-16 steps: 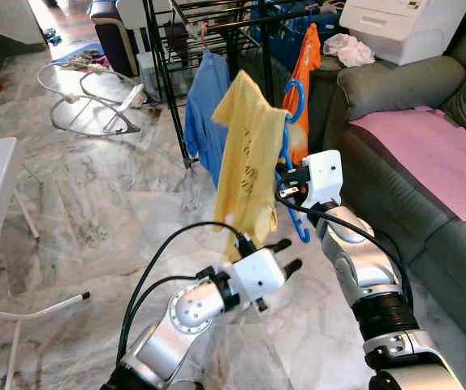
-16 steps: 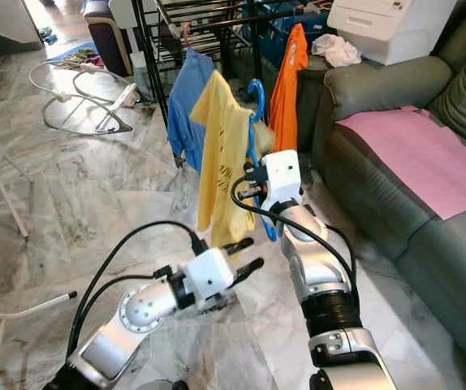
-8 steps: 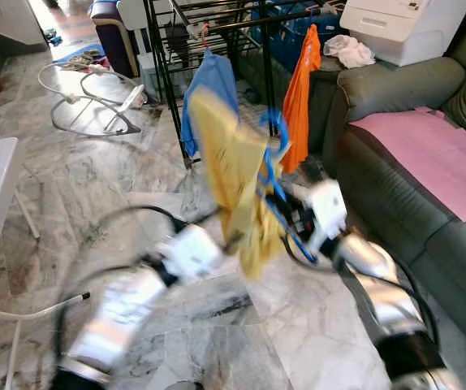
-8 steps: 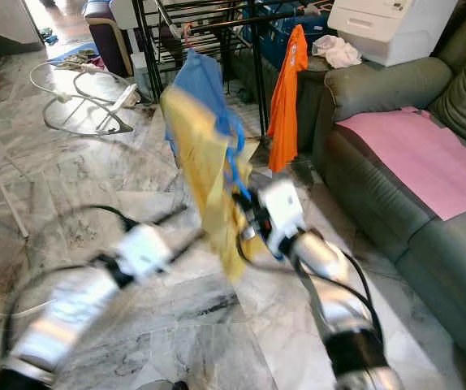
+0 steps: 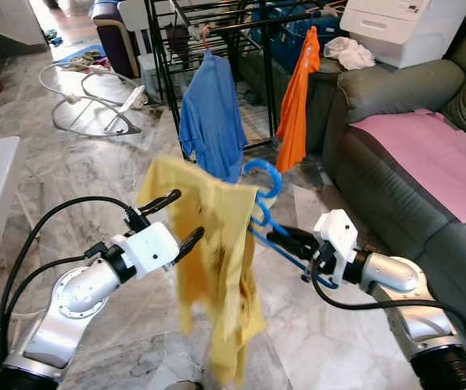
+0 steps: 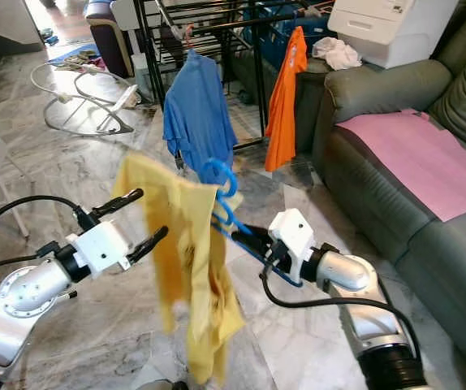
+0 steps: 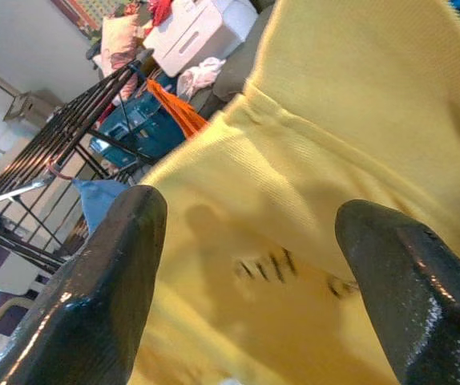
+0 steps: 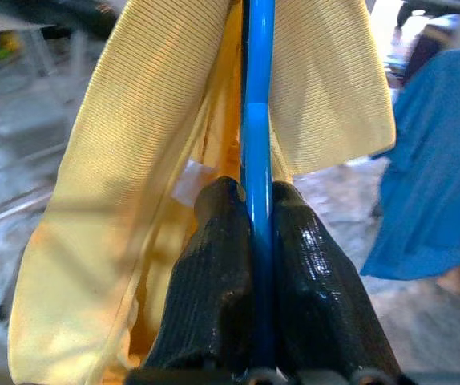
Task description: Hang hanger
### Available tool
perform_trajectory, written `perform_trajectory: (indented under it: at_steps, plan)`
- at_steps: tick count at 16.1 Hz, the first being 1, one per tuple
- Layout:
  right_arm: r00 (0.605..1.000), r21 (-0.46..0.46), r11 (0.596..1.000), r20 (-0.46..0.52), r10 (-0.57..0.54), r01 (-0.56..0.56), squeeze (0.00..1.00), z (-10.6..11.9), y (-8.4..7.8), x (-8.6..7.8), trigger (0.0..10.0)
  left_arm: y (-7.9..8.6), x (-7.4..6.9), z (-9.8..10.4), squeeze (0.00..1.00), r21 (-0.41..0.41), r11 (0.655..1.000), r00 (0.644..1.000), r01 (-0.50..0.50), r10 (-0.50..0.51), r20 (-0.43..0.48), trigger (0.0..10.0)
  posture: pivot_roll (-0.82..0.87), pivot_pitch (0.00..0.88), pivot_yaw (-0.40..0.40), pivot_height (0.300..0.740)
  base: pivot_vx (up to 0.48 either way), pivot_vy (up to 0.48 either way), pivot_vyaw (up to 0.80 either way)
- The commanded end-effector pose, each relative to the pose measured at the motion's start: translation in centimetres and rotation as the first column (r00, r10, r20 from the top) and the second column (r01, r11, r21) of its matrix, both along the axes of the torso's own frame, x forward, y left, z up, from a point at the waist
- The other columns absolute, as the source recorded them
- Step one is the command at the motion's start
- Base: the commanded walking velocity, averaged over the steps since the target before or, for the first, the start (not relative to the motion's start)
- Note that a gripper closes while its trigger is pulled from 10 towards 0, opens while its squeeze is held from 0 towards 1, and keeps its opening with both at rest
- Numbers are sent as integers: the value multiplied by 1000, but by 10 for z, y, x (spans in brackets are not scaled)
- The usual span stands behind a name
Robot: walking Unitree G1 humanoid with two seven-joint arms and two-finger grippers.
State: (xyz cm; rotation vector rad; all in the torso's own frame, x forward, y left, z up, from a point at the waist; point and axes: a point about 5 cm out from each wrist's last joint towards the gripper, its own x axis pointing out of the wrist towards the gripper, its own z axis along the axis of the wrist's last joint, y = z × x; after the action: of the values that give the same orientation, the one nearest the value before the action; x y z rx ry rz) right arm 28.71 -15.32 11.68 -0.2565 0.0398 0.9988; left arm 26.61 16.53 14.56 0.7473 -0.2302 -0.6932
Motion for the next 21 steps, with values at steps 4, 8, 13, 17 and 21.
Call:
perform_trajectory:
  at_steps: [4,8,13,17,21]
  plan:
    - [984,-67,984,63,166,-162,0,17,-3,-3,10000,16,3,0,1000,90,996,1000,-8,7,4,10000,-32,49,21,740,0,0,0]
    - [950,-171,938,33,312,-302,0,22,-19,-11,10000,25,3,-9,1000,172,985,998,26,-17,-53,10000,-32,51,25,740,0,0,0]
    - [930,-213,912,36,366,-350,0,27,-22,-9,10000,17,-2,-20,0,159,971,968,181,-148,-201,10000,-36,49,30,740,0,0,0]
    - [916,-247,891,31,400,-381,0,24,-23,-12,10000,13,1,-18,0,146,955,945,259,-219,-243,0,-42,47,35,740,0,0,0]
    - [917,-258,888,26,399,-379,0,23,-27,-13,10000,19,3,-20,0,173,940,926,293,-234,-297,0,-49,48,41,740,0,0,0]
